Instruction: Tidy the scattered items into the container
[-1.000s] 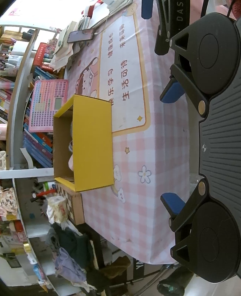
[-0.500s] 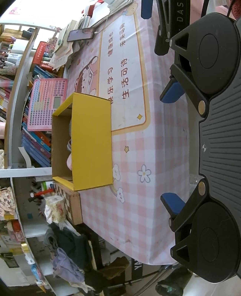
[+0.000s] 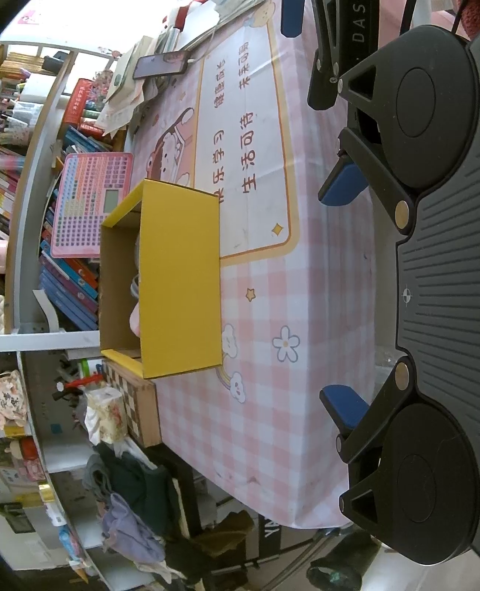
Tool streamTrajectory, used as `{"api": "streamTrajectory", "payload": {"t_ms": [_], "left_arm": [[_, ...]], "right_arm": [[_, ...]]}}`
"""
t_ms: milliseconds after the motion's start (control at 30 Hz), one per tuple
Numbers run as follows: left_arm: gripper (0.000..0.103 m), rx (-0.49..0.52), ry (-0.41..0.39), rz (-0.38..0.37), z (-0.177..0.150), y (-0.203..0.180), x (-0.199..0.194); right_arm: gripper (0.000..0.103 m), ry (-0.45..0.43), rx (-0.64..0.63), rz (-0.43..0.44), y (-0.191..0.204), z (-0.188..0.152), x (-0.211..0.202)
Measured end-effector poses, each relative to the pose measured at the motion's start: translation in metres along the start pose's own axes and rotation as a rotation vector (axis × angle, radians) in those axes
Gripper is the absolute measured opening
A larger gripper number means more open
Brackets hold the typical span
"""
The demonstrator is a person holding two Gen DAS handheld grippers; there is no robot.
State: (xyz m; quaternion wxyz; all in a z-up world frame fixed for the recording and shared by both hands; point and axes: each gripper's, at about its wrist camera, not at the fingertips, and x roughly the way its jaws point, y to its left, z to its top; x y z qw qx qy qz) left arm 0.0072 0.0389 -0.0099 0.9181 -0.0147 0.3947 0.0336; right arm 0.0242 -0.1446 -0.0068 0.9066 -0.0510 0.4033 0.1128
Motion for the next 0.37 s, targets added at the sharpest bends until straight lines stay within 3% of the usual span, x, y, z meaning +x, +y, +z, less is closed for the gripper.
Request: {"api": "streamTrajectory", "payload": {"t_ms": [367], "left_arm": [[0.103,-0.016,-0.016,-0.015,0.0016,0.0018,-0.001]], "right_arm": [[0.1,0.007,0.007,0.002,-0.0013,0.0014,0.0029]]}}
